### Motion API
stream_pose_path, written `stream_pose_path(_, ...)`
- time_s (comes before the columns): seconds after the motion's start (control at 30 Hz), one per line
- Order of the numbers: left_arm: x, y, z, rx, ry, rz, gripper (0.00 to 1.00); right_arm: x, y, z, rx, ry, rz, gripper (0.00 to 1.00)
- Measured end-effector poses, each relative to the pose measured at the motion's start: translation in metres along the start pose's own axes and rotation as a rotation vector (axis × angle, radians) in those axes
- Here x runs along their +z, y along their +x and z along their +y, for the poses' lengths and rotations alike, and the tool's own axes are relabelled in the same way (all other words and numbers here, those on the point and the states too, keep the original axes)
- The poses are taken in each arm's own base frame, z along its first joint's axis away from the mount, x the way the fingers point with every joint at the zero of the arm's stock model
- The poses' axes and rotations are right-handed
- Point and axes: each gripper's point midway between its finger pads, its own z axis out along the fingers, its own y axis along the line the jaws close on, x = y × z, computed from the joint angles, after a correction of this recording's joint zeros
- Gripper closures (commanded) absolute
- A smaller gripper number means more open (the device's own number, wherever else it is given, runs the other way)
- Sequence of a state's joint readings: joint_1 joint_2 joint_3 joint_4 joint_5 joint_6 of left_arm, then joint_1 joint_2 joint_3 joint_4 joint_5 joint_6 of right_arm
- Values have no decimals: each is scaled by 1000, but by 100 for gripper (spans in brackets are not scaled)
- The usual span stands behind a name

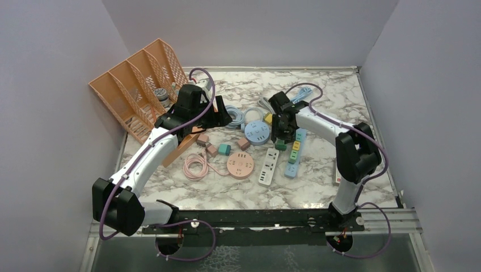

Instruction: Insert the plug

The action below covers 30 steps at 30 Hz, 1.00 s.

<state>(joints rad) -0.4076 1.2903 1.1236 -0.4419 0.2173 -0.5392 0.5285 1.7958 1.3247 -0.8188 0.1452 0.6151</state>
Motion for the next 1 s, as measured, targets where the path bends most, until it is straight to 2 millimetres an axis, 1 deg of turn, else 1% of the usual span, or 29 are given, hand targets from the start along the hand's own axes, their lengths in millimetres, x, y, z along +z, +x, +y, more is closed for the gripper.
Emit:
stream_pose_path(0.07, 0, 0, 0, -1, 0, 0, 26, 12, 6, -3, 15, 32, 27, 53)
stream_pose_path(0.13, 0, 0, 0, -2, 0, 1, 26, 17, 8, -7, 29, 61, 36, 53)
stream_pose_path(0.43, 0, 0, 0, -4, 1, 0, 26, 22, 5, -13, 58, 111, 24, 53)
stream_pose_path(0.7, 0, 0, 0, -4, 1, 0, 26, 28, 6, -18, 58, 144, 26, 47)
stream_pose_path(1.0, 0, 0, 0, -4, 1, 0, 26, 34, 6, -19, 47, 154, 24, 43)
